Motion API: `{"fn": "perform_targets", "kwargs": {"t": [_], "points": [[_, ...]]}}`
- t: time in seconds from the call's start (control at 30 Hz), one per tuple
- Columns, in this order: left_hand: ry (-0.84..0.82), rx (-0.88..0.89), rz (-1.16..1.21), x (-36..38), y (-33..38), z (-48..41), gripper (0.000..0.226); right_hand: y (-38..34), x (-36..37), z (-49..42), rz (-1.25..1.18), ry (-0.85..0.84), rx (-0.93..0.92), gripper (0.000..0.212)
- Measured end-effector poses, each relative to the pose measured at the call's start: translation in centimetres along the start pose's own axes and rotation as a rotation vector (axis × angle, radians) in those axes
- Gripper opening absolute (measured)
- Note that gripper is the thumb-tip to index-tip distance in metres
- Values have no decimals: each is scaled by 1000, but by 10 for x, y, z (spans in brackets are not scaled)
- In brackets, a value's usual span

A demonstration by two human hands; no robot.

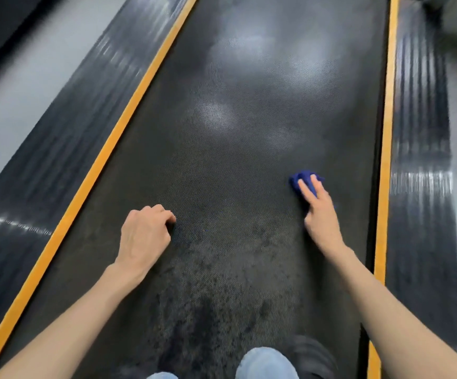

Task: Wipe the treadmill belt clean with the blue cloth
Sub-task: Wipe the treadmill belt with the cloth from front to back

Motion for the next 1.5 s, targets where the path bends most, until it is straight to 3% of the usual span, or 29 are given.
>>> {"fn": "perform_targets", "kwargs": {"t": [0.07,0.13,0.2,0.3,0.4,0.47,0.57,0.63,0.7,0.77,0.87,0.97,1.03,1.17,1.23,1.3,1.37,1.43,1.5], "points": [[-20,-9,-20,1,-2,1,30,18,-15,-2,3,106,210,66],[-53,-44,-39,4,-3,2,30,-10,-2,-4,52,175,211,61],[-68,-58,-40,3,-2,-1,29,-70,37,3,-8,118,-27,53],[-133,-83,-72,5,-2,-3,33,-158,94,53,-67,-154,-444,49],[-156,-92,-83,6,-4,0,32,-166,93,64,-36,-291,-642,54],[-140,-96,-55,4,-5,1,32,-120,68,37,-22,-192,-511,56],[-152,-115,-37,3,-3,1,32,-25,14,-1,-50,55,-15,59],[-190,-147,-35,3,-4,-4,33,1,2,-9,-36,134,230,61],[-217,-192,-15,-2,-4,-11,32,-13,7,-12,-52,218,288,57],[-206,-195,-3,-6,-2,-16,31,-56,35,-6,-73,136,86,57],[-123,-144,14,-4,5,-19,31,-126,82,38,-74,-134,-350,58],[-52,-63,-43,8,15,-18,28,-134,87,60,-16,-246,-607,65],[-21,-11,-51,12,21,-20,29,-92,64,41,11,-163,-475,62],[40,62,-43,11,31,-20,26,29,-15,13,-15,136,119,68],[55,68,-23,11,34,-21,27,48,-26,12,-7,221,336,62],[60,76,21,13,41,-23,29,31,-18,14,-13,316,374,54],[64,112,40,16,52,-26,30,-18,11,19,-52,244,136,54],[56,160,46,19,66,-31,31,-72,45,40,-60,23,-202,61],[37,194,66,24,79,-36,32,-88,57,62,6,-128,-419,67]]}}
Point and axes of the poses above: each hand's wrist, its own z-axis away from the middle knuckle, its own x-axis out of the palm, y = z × x, the point moved 7 cm from there along -z, towards the middle knuckle, and after that the axes turned 4 degrees about z, right-handed, at the moved point
